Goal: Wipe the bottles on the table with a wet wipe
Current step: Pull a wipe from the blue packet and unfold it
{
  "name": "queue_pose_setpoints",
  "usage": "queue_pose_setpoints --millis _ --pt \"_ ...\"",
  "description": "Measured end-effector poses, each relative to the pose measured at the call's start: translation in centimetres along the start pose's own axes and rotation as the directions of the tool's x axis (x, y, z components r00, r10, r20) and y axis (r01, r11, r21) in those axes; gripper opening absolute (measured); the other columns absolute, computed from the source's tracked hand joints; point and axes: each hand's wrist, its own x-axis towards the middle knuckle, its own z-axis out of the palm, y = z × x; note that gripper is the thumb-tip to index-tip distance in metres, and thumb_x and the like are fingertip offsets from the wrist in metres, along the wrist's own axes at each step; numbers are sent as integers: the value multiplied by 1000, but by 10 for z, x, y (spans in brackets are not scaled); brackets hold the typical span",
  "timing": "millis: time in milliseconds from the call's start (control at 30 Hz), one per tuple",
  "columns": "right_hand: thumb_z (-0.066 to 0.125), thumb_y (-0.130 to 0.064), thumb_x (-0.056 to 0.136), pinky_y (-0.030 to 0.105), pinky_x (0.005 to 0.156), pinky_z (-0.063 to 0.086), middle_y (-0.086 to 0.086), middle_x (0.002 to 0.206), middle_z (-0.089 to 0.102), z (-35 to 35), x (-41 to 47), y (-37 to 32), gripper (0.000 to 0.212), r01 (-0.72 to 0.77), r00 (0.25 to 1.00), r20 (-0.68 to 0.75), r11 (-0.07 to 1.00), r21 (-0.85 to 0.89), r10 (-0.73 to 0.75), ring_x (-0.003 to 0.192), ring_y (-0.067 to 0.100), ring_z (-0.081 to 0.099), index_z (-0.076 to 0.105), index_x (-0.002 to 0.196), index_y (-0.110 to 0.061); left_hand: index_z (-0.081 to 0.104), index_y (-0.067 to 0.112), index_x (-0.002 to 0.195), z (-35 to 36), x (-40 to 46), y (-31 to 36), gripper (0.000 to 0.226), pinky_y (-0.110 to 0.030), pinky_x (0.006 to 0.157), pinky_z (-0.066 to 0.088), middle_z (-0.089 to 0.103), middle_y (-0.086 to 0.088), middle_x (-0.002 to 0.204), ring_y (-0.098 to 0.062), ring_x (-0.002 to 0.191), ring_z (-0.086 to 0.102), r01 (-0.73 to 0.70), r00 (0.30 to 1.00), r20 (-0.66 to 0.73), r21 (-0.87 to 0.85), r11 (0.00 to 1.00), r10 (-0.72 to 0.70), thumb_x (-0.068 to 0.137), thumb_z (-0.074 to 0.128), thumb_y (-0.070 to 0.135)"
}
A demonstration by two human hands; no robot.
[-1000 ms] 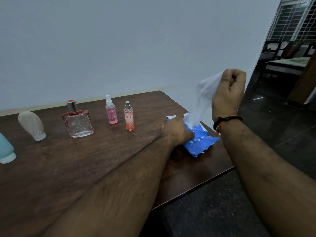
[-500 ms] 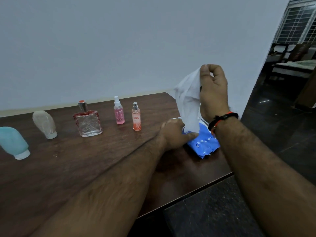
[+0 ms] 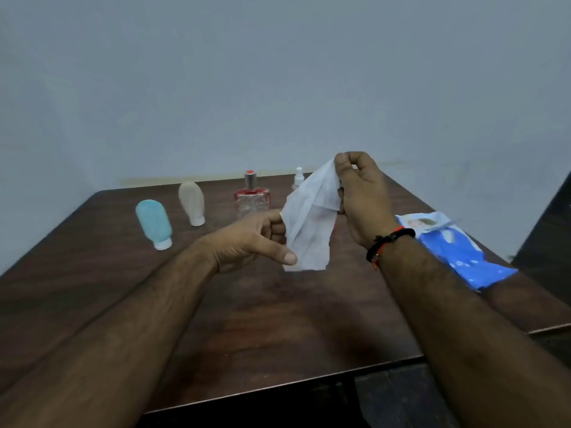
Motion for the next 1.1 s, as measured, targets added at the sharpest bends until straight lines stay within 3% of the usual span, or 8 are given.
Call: queue_pose_setpoints --millis 133,267,367,533,667,767,933,1100 --pt "50 -33 101 21 45 38 -9 65 47 40 -10 6 17 -37 995 88 999 20 35 48 1 42 56 92 -21 72 7 109 -15 -31 -4 27 -33 89 54 72 -10 110 -25 102 66 -156 942 -309 -59 986 131 89 70 24" --pt "48 -35 101 26 44 47 5 80 55 73 -20 12 20 -111 983 151 992 63 101 55 11 54 54 99 -16 77 13 93 -30 -51 -8 22 -30 71 56 75 -8 93 -20 86 71 -189 848 -521 -121 974 100 78 75 29" --pt "48 -43 100 33 49 53 9 94 64 88 -26 18 28 -230 961 188 963 142 202 69 24 64 55 103 -16 74 9 105 -35 -59 -9 36 -33 75 58 76 -10 100 -23 94 72 -224 766 -636 -136 965 89 75 76 29" --pt "53 -70 83 49 77 59 19 110 72 102 -46 38 69 -505 803 452 847 166 390 96 36 72 54 127 -17 73 9 104 -44 -65 -12 34 -48 99 52 74 -14 103 -31 107 67 -210 640 -764 -72 975 81 80 74 34" --pt "82 -33 73 42 78 59 19 116 68 104 -56 50 77 -470 825 463 848 245 323 101 31 71 42 138 -23 74 11 101 -50 -67 -16 31 -48 96 54 73 -13 99 -31 105 67 -213 581 -811 -72 974 67 82 75 36" --pt "80 -9 76 39 78 59 24 92 62 104 -57 56 66 -337 886 417 901 273 205 93 29 68 52 132 -29 76 15 96 -56 -70 -20 25 -36 80 57 75 -5 95 -26 102 68 -219 569 -820 -82 972 59 78 79 33" --pt "70 1 84 36 83 58 11 95 71 101 -53 54 36 -148 941 336 941 303 40 96 22 69 72 109 -25 75 11 87 -65 -78 -20 13 -31 69 57 75 -7 90 -20 84 69 -205 487 -870 -30 978 75 81 79 21" --pt "72 -1 82 29 82 58 5 106 74 100 -51 53 26 -106 939 343 962 251 14 100 18 70 74 103 -16 66 8 104 -68 -77 -10 41 -34 72 57 73 -10 100 -24 91 70 -175 399 -915 -9 984 63 72 87 23"
